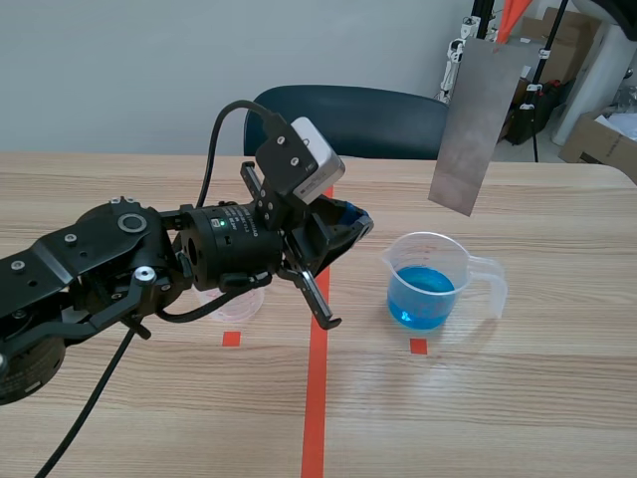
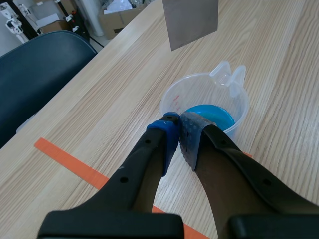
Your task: Do the redox reaction experiment. lower the plate into the blue solution
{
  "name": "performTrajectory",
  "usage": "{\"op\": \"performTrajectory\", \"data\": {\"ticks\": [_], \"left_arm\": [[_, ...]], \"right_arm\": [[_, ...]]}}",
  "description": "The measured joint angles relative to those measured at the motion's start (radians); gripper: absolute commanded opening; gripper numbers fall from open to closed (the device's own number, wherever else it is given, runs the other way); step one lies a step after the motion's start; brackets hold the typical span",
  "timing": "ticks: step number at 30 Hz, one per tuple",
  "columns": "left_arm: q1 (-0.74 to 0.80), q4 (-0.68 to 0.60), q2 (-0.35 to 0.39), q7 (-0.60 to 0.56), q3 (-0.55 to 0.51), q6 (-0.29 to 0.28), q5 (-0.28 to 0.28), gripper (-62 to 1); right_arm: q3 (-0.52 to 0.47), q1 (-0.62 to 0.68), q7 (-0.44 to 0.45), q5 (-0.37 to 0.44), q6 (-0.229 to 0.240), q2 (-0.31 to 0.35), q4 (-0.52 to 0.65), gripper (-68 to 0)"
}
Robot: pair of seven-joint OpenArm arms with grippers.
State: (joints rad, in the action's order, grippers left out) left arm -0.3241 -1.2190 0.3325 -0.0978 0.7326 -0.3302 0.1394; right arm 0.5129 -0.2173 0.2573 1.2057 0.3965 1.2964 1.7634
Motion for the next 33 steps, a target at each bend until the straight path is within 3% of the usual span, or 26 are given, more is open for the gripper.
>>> {"op": "performTrajectory", "data": {"ticks": [24, 33], "left_arm": [[0.0, 0.0, 0.003, -0.003, 0.0, 0.0, 0.001, -56.9], [0.016, 0.0, 0.098, -0.097, -0.014, 0.0, 0.019, -56.9]], "right_arm": [[0.0, 0.0, -0.008, 0.0, 0.0, 0.0, 0.0, -67.1], [0.0, 0.0, -0.008, 0.0, 0.0, 0.0, 0.0, -67.1]]}}
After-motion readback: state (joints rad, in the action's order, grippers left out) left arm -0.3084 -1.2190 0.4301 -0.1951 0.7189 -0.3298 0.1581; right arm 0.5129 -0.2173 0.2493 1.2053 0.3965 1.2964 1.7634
